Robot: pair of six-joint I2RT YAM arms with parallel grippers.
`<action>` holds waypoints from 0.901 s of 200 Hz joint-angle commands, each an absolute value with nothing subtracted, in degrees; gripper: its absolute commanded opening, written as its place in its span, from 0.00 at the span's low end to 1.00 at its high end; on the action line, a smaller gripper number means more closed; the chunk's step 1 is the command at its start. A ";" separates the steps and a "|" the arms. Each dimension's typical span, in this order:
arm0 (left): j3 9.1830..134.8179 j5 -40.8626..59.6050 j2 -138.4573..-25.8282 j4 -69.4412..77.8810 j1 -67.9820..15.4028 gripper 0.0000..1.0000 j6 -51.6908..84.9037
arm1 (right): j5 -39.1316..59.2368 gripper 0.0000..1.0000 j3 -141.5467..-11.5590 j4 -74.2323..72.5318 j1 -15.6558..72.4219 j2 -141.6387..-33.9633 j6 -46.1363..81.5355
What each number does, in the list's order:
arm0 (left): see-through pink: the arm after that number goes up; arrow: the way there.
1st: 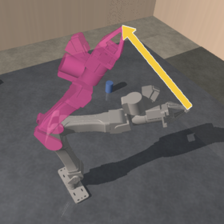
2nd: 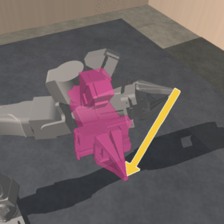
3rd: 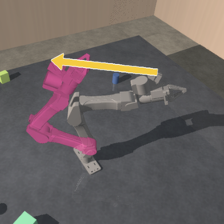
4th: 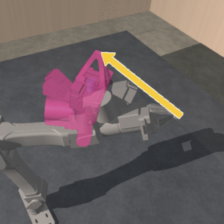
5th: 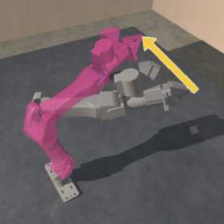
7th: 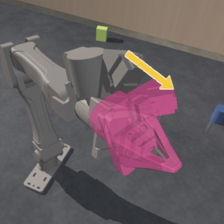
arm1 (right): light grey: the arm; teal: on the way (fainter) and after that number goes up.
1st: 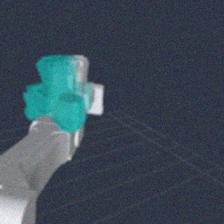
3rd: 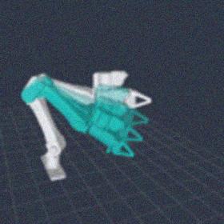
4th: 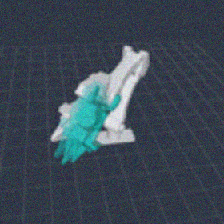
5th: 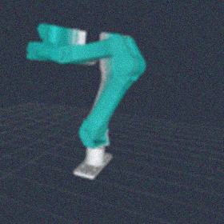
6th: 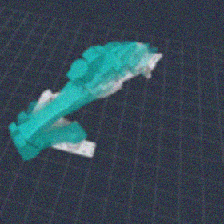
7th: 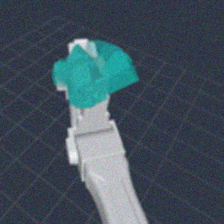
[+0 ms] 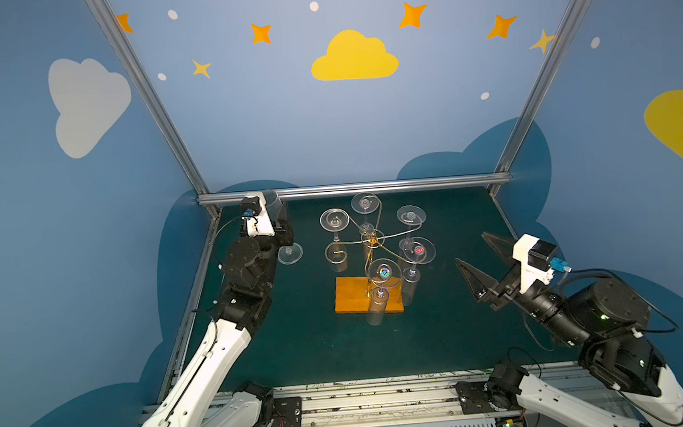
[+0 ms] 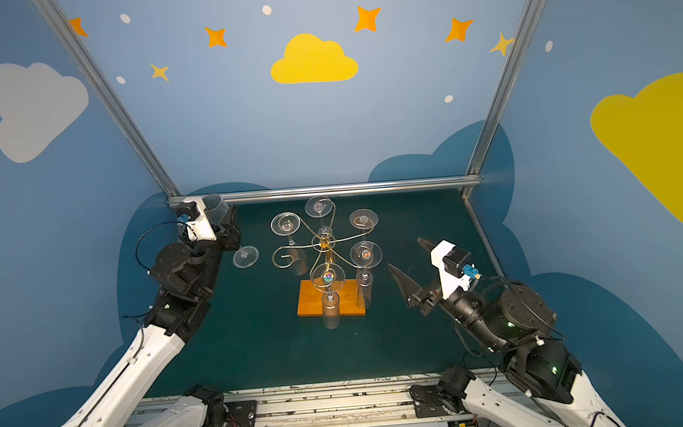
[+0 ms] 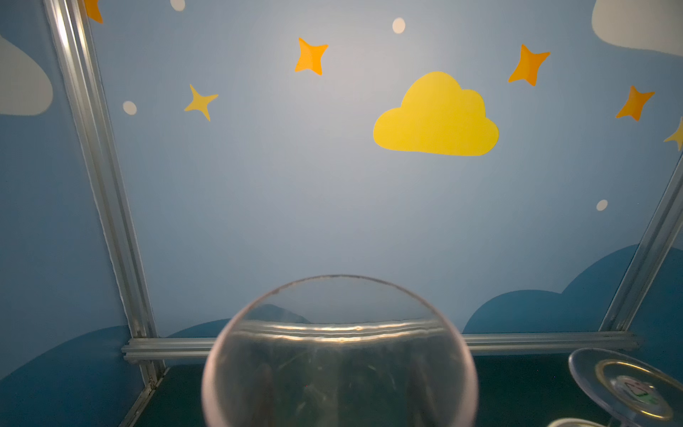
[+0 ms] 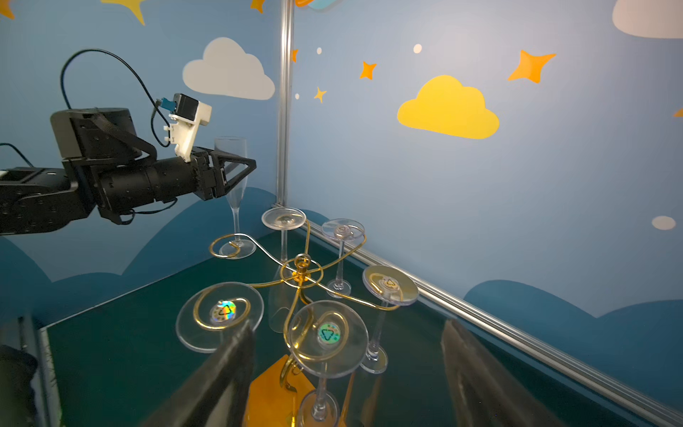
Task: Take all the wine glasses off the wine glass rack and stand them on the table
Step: 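Carry the upright flute glass with the left gripper toward the far wall, then lower the flute glass upright onto the table near the far wall with the left gripper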
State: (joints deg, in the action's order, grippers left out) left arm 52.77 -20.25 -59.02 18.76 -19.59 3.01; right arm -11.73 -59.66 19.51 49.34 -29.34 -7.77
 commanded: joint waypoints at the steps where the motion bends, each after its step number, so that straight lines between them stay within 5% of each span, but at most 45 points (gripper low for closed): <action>1: 52.74 -17.16 -62.96 28.91 -17.98 0.41 5.40 | -19.26 0.79 -58.12 19.67 49.53 -28.07 -9.99; 69: 53.57 -14.86 -83.29 46.40 -16.39 0.41 3.60 | -30.15 0.80 -55.03 15.48 49.19 -26.88 -15.12; 180: 63.33 -14.83 -109.45 59.91 -14.98 0.40 0.08 | -31.08 0.81 -51.81 14.36 45.82 -28.10 -14.40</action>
State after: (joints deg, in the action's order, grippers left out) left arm 60.03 -14.70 -106.39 54.50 -16.36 1.54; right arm -30.85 -52.16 16.05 46.78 -27.44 -15.40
